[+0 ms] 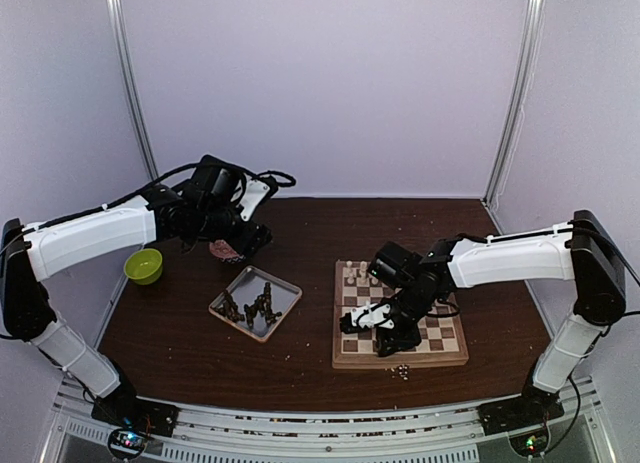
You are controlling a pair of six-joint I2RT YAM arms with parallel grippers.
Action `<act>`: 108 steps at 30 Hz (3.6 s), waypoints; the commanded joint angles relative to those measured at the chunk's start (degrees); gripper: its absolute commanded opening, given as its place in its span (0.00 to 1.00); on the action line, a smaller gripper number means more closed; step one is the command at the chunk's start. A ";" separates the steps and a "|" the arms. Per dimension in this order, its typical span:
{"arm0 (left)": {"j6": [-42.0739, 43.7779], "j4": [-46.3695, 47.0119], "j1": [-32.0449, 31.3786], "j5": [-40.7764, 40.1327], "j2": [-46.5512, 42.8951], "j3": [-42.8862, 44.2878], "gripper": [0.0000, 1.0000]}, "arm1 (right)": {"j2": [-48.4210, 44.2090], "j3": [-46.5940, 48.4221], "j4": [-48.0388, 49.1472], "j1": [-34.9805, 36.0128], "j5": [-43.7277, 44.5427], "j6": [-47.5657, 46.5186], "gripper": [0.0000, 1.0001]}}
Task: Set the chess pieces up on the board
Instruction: Adjust the bishop at f8, then pick up the pawn from the storage box.
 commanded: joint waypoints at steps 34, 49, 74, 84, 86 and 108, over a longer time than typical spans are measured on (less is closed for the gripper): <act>-4.38 -10.35 -0.12 -5.75 6.20 7.85 0.75 | -22.42 -3.25 2.36 -17.31 -9.43 6.73 0.51; -17.50 -16.84 6.66 -4.26 4.35 -1.64 0.54 | -24.01 -4.48 6.42 -25.07 -10.30 8.20 0.48; -15.80 -16.83 9.11 0.17 15.26 0.76 0.37 | -24.53 -6.30 7.48 -23.78 -4.41 6.06 0.47; -15.84 -17.73 9.94 1.06 19.73 2.33 0.30 | -24.45 -6.72 7.29 -23.23 -3.04 5.07 0.47; -15.85 -18.09 9.92 0.72 19.99 2.24 0.30 | -24.32 -6.70 7.22 -23.16 -2.92 4.85 0.47; -15.49 -18.15 9.94 1.04 20.64 -0.91 0.25 | -23.30 -6.71 6.93 -21.56 -1.59 4.44 0.48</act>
